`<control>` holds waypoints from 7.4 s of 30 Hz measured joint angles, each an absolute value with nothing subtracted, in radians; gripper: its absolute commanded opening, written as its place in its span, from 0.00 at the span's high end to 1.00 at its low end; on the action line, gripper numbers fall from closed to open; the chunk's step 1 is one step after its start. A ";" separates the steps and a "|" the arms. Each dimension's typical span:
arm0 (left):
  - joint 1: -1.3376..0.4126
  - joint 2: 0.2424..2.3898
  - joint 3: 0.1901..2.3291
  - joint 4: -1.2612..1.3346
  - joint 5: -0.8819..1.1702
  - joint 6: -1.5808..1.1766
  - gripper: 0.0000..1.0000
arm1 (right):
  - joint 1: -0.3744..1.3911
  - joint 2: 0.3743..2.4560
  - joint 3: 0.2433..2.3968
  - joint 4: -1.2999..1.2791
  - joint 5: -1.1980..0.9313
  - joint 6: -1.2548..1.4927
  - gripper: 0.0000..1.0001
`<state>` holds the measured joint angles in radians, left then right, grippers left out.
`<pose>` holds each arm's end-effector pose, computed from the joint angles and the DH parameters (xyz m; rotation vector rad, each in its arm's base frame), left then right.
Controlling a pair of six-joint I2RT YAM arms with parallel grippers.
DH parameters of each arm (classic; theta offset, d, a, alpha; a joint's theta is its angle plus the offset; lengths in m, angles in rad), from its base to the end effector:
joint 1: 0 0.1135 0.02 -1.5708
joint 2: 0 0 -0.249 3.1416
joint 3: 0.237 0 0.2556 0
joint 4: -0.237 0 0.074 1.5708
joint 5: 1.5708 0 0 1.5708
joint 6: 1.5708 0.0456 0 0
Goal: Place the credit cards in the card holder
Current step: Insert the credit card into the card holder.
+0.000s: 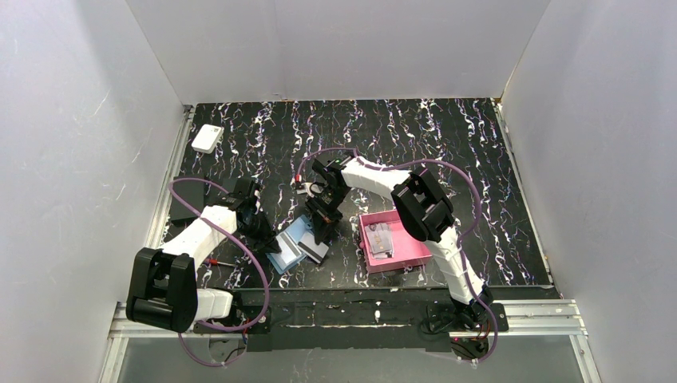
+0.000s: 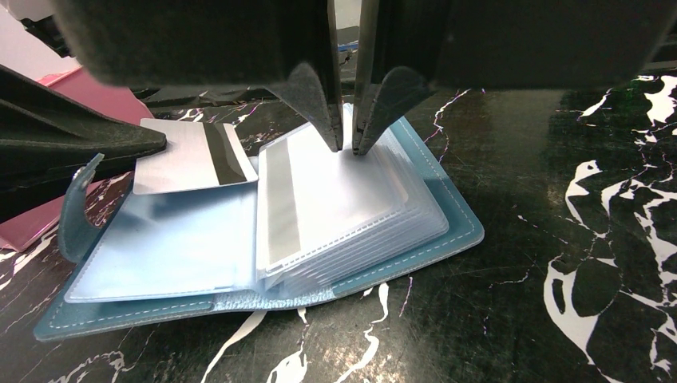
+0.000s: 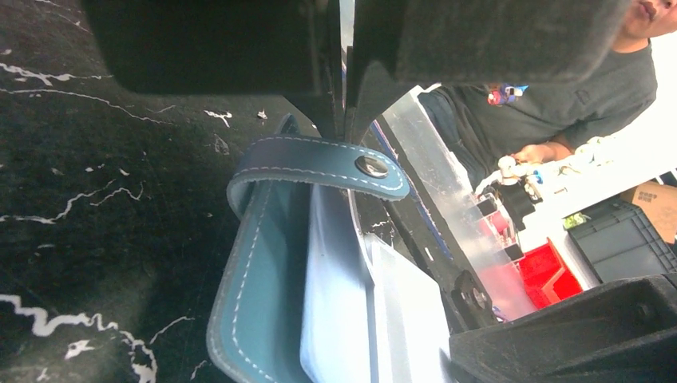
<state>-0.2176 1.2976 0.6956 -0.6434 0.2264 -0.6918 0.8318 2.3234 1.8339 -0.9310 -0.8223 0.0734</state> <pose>0.2218 -0.0595 0.1498 -0.6298 2.8372 -0.5063 0.2807 0.3576 0.1275 1.0749 -2.4596 -1.1402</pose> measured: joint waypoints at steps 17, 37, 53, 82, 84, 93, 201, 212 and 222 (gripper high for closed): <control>-0.218 1.295 0.694 -0.644 0.225 -0.692 0.90 | 0.853 2.323 1.847 -0.907 -0.865 0.088 0.99; -0.217 1.286 0.686 -0.661 0.217 -0.691 0.90 | 0.861 2.276 1.553 -0.318 -0.997 0.444 0.79; -0.217 1.279 0.687 -0.666 0.213 -0.692 0.73 | 0.871 2.231 1.626 -0.451 -0.834 0.328 0.99; -0.056 1.176 0.550 -0.640 0.276 -0.793 0.68 | 0.871 2.146 1.325 0.271 -0.656 0.731 0.99; -0.056 1.182 0.550 -0.627 0.282 -0.802 0.73 | 0.871 2.147 1.325 0.270 -0.657 0.730 0.99; -0.047 1.182 0.557 -0.653 0.297 -0.810 0.89 | 0.871 2.148 1.321 0.285 -0.668 0.740 0.99; -0.048 1.154 0.544 -0.636 0.304 -0.807 0.88 | 0.904 2.462 1.935 -0.612 -0.948 0.204 0.99; -0.047 1.153 0.543 -0.636 0.305 -0.807 0.88 | 0.902 2.461 1.910 -0.550 -0.963 0.236 0.99; -0.048 1.149 0.541 -0.634 0.305 -0.808 0.86 | 0.892 2.399 1.700 -0.234 -1.003 0.448 0.98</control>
